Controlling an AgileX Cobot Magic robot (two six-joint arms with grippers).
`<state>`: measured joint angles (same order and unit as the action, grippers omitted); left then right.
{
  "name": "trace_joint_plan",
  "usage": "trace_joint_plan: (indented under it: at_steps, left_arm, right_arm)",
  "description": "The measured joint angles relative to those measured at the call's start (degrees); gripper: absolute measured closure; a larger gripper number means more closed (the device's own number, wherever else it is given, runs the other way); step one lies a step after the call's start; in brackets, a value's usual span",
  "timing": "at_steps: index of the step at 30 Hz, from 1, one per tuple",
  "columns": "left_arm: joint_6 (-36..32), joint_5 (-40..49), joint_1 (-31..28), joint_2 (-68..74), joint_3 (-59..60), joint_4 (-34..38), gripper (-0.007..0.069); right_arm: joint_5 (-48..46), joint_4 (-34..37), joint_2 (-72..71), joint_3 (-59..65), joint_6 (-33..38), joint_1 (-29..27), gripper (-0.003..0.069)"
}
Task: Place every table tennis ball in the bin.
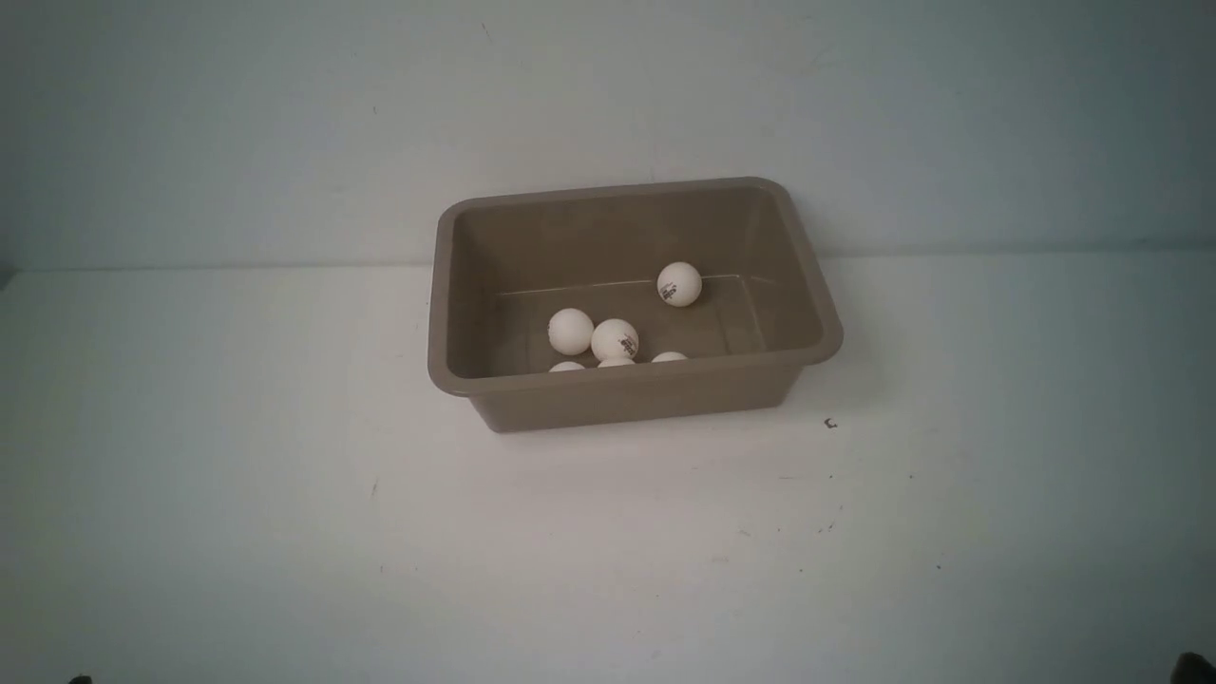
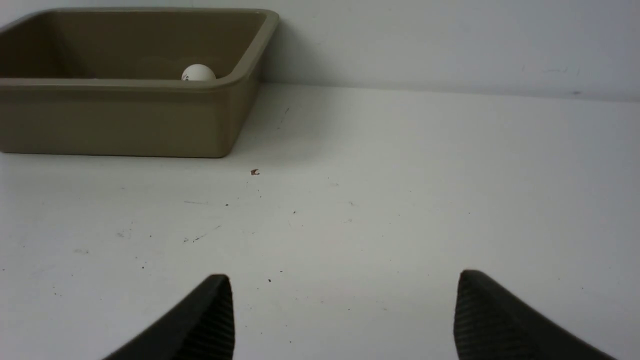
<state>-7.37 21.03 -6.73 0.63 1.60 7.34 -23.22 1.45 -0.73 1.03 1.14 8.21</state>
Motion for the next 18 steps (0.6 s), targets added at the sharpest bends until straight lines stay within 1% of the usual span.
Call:
trace_joint_plan:
  at_steps: [18]
  left_arm:
    - [0.0, 0.8, 0.0, -1.2, -0.1, 0.0, 0.0209]
  right_arm:
    - [0.1, 0.0, 0.0, 0.0, 0.0, 0.0, 0.0125]
